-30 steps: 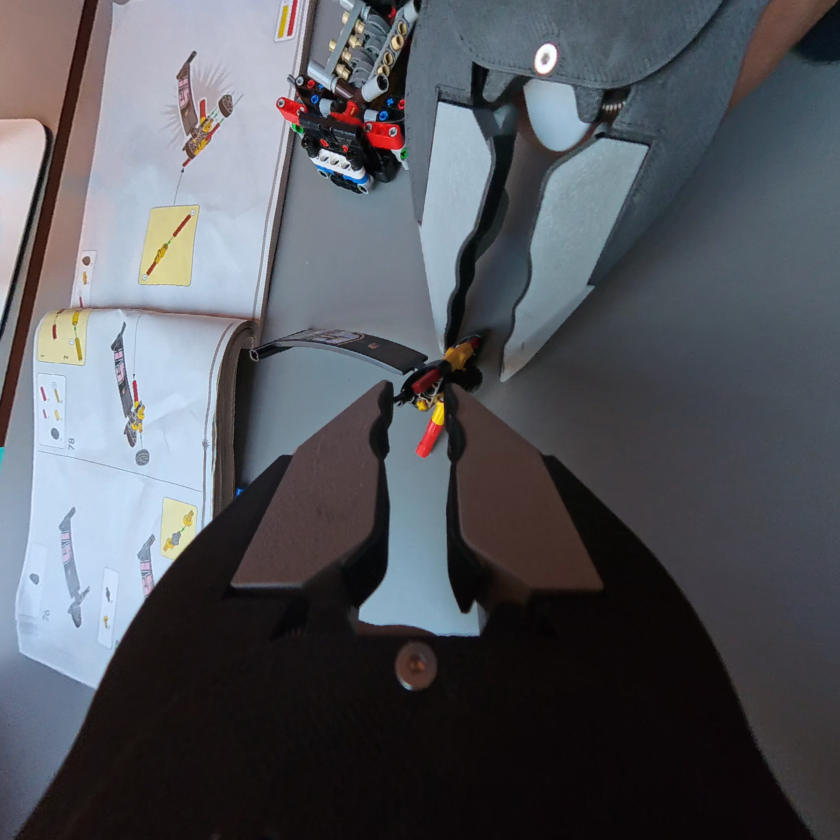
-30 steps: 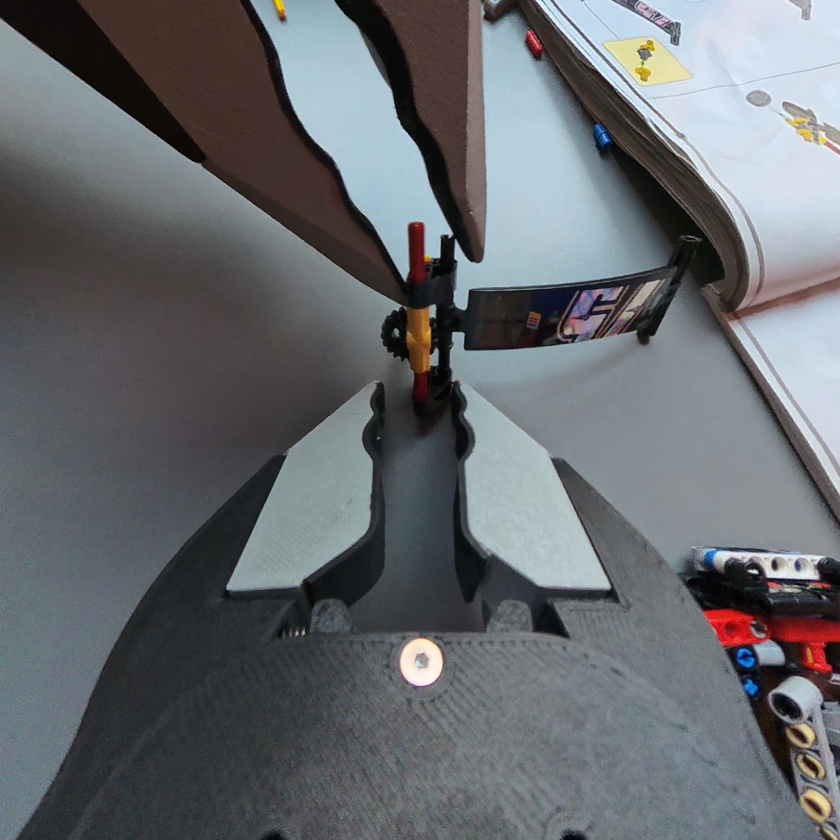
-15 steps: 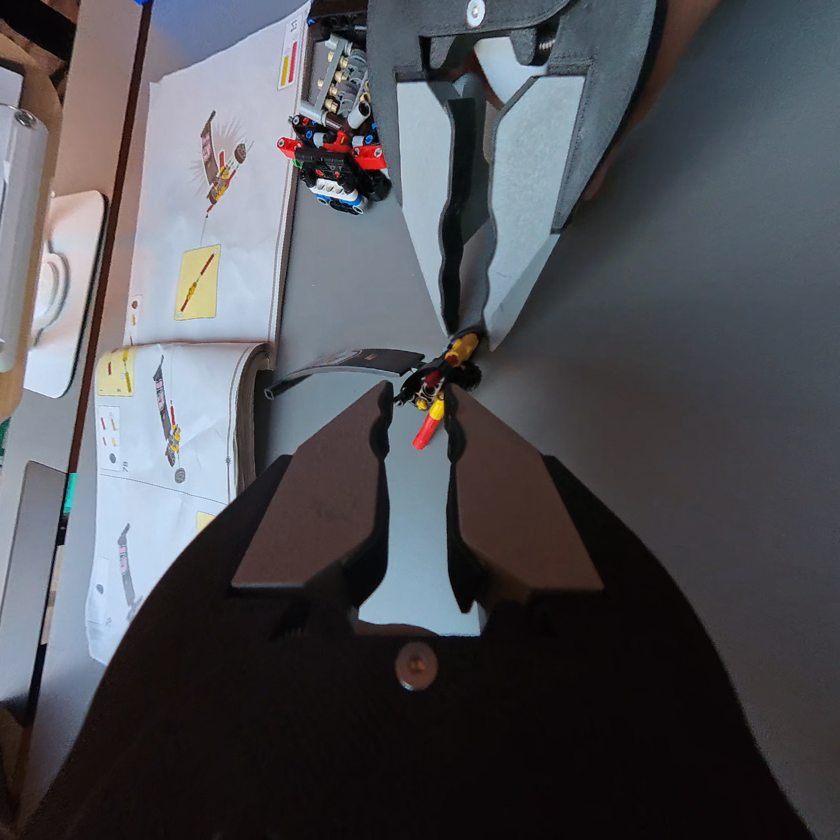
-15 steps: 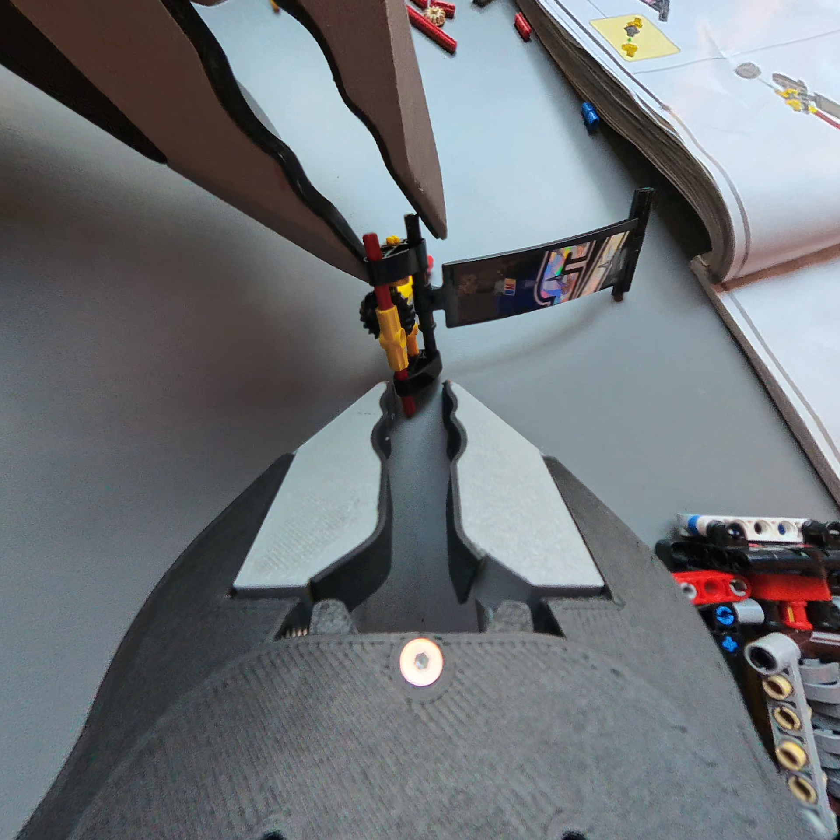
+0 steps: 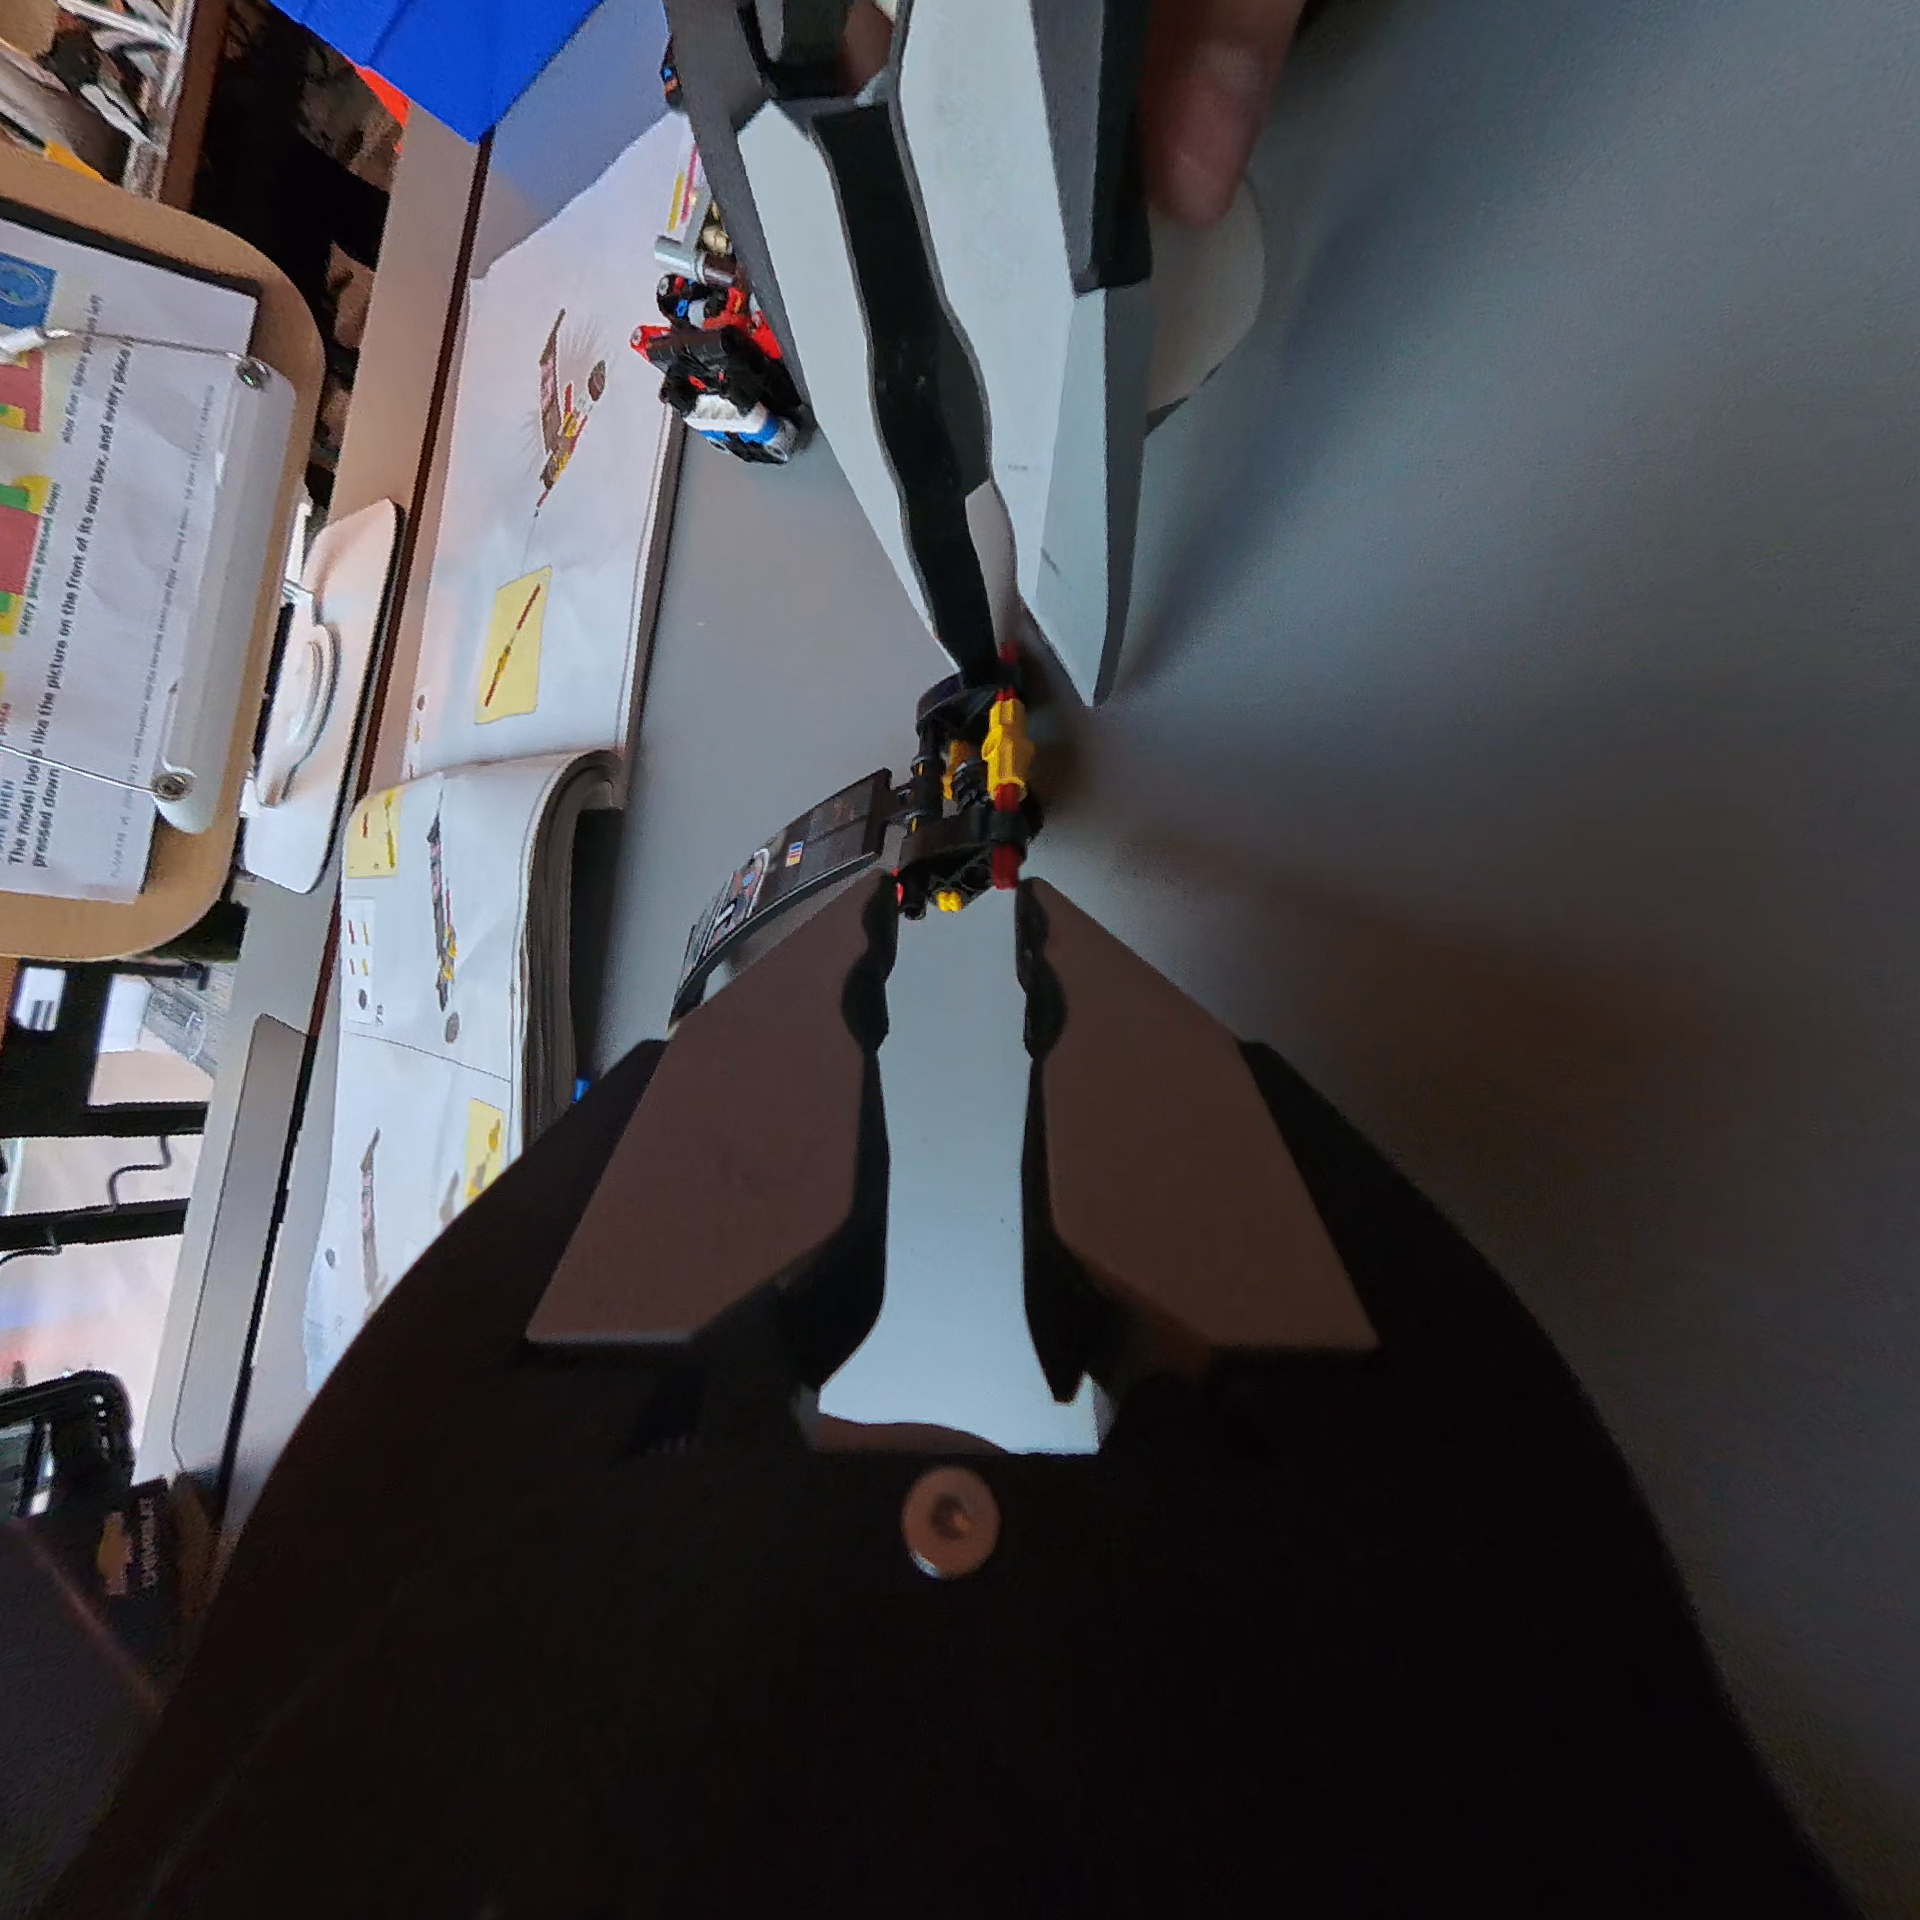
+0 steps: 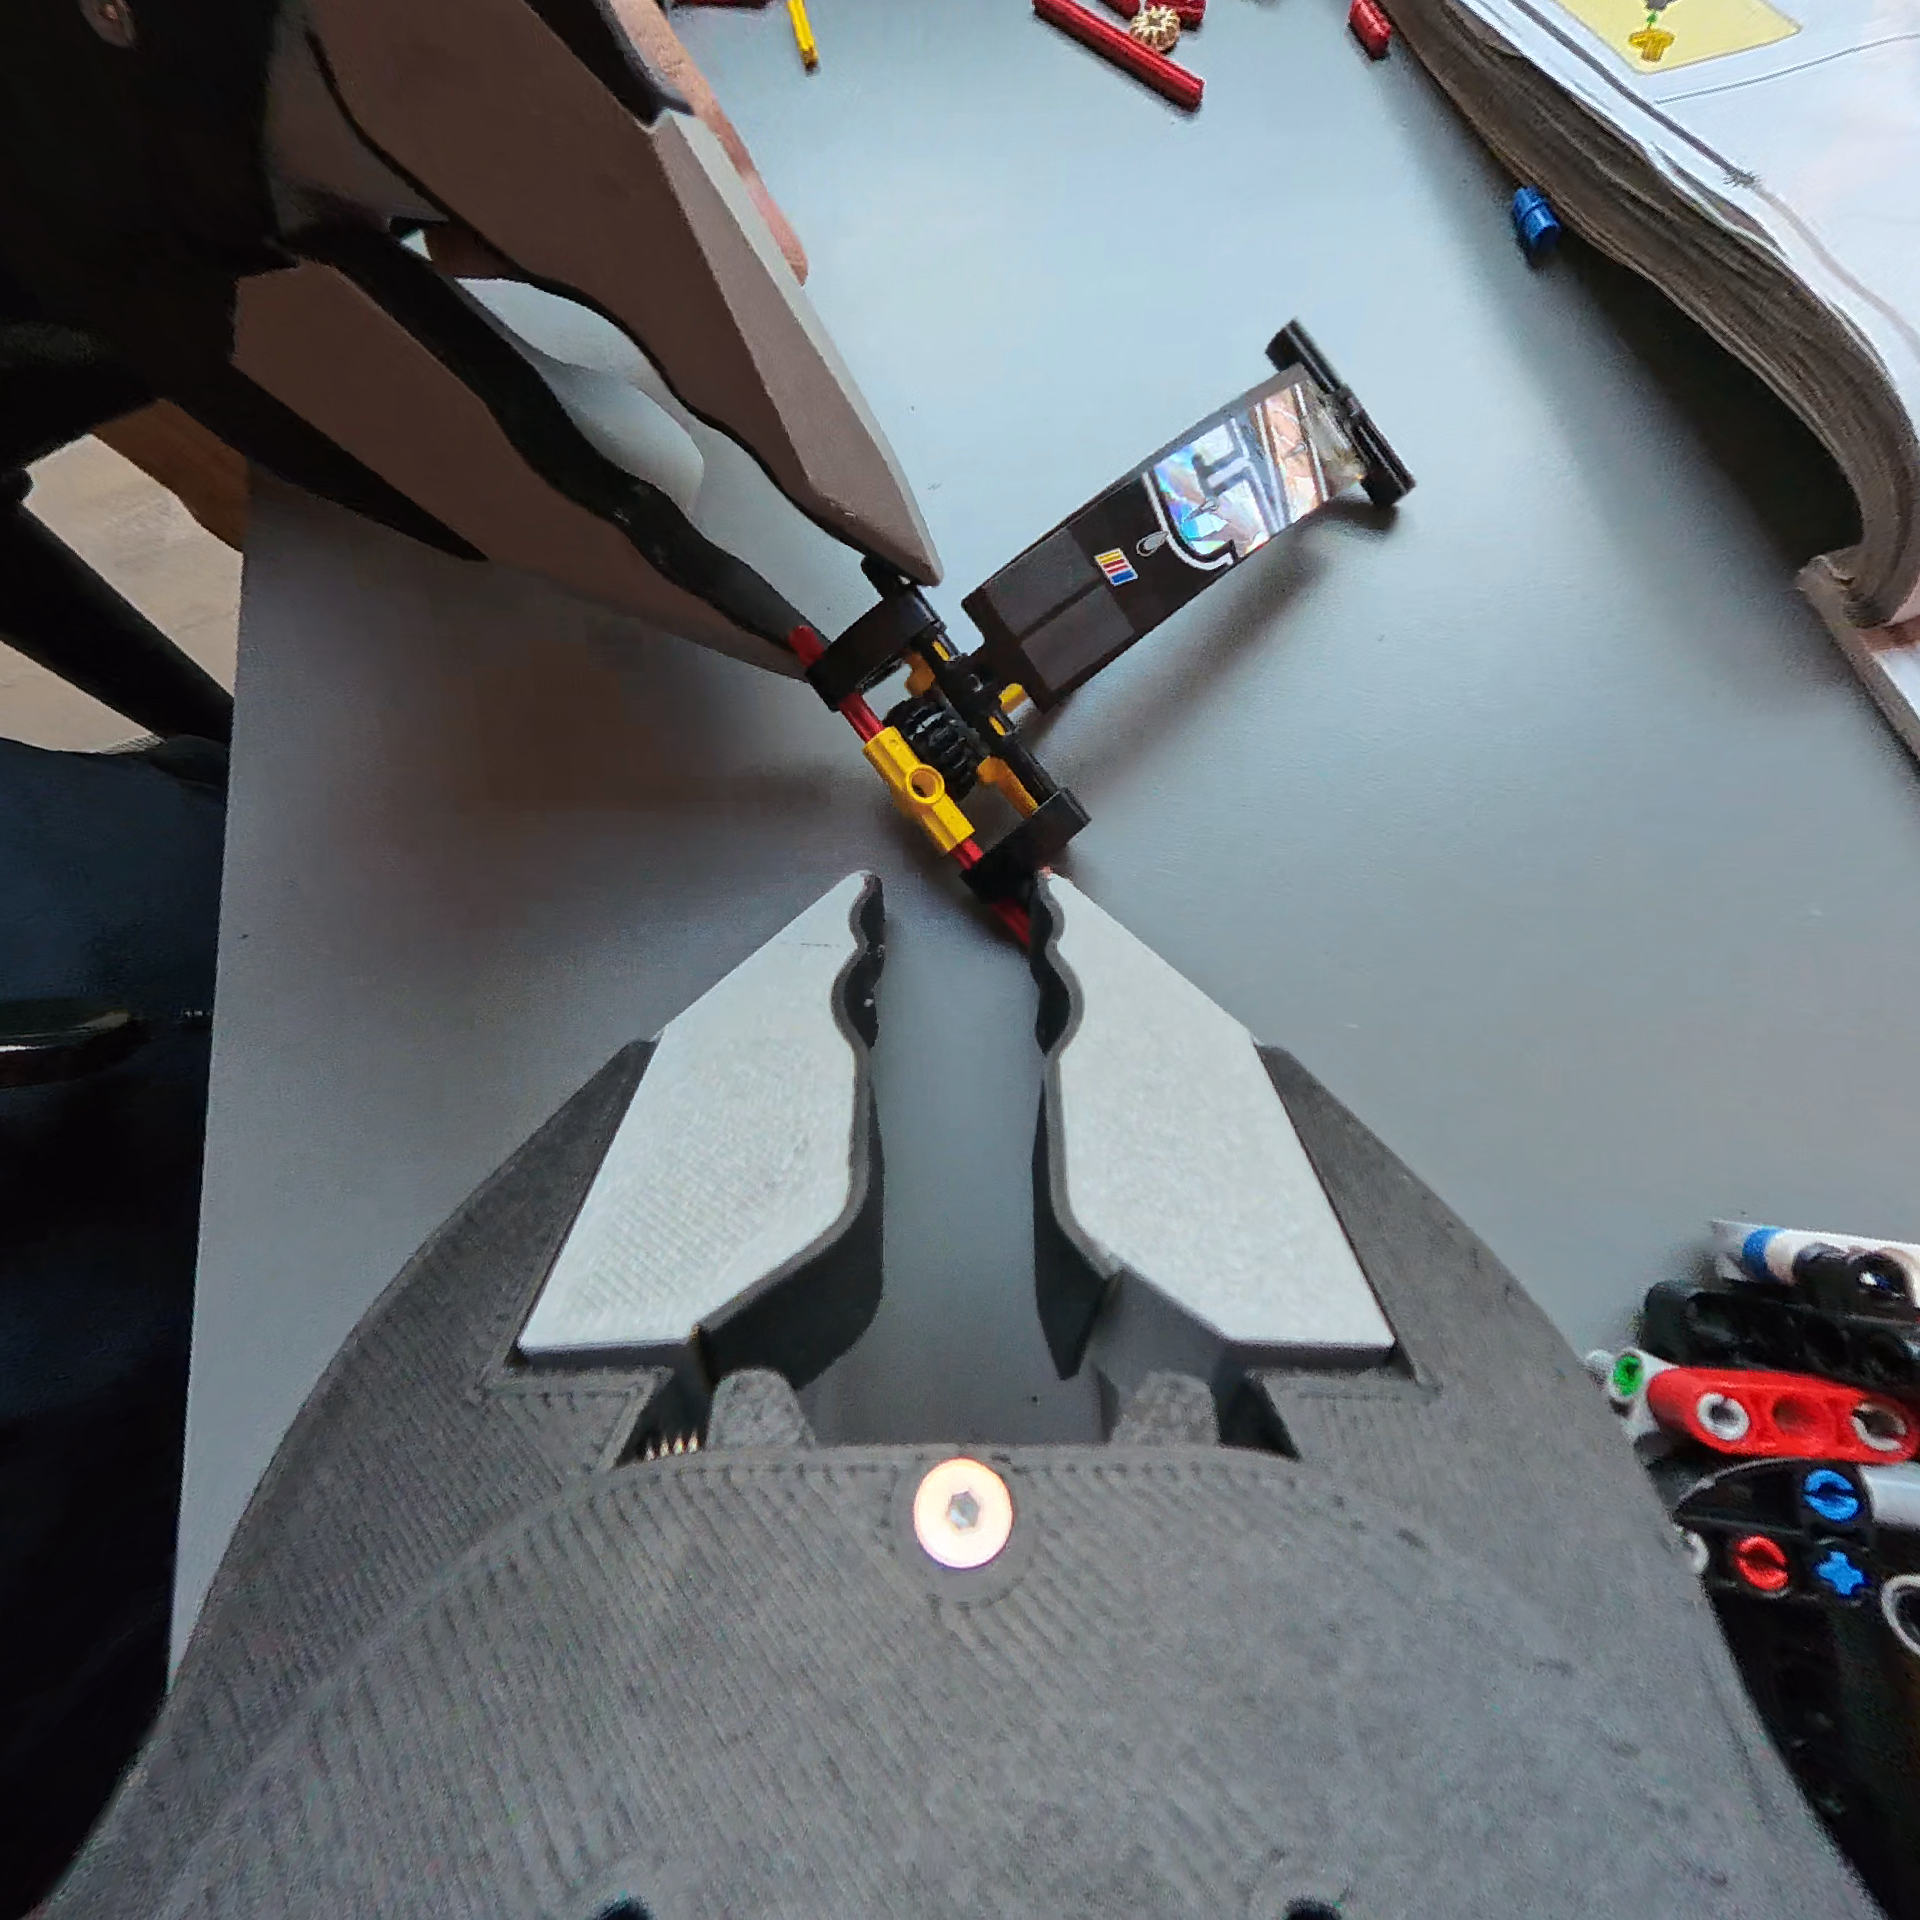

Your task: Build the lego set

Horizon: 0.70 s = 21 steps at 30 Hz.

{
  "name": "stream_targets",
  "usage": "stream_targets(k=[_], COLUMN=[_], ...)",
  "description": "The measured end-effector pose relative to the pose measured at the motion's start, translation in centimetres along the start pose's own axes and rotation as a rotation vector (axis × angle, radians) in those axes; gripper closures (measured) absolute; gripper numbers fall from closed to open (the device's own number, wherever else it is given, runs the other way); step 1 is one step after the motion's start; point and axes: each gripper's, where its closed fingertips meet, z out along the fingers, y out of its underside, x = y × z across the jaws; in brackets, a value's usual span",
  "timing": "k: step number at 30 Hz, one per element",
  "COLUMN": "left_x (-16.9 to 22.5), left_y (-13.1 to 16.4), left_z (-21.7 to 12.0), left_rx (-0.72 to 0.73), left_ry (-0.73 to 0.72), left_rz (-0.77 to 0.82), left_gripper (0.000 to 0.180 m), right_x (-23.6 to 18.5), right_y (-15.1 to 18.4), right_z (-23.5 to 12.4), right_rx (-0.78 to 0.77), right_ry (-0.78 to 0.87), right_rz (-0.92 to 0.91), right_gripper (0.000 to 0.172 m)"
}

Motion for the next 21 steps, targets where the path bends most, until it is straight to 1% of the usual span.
stream_targets(k=[6, 9, 15, 21], left_x=[0.5, 0.6, 1.0, 0.8], left_y=[0.5, 0.8, 1.0, 0.4], left_z=[-0.2, -0.5, -1.6, -1.5], left_rx=[0.014, 0.016, 0.082, 0.118], left_ry=[0.032, 0.066, 0.200, 0.246], left_rz=[-0.050, -0.085, -0.271, -0.382], left_gripper=[0.159, 0.152, 0.146, 0.143], right_x=[-0.6, -0.9, -0.9, 0.0], right_y=[0.2, 0.5, 1.1, 1.1], right_z=[0.1, -0.2, -1.1, -1.8], right_rx=[-0.012, -0.019, -0.016, -0.010], right_ry=[0.004, -0.020, -0.067, -0.044], right_rz=[-0.066, -0.099, -0.129, -0.158], right_gripper=[0.147, 0.147, 0.145, 0.145])
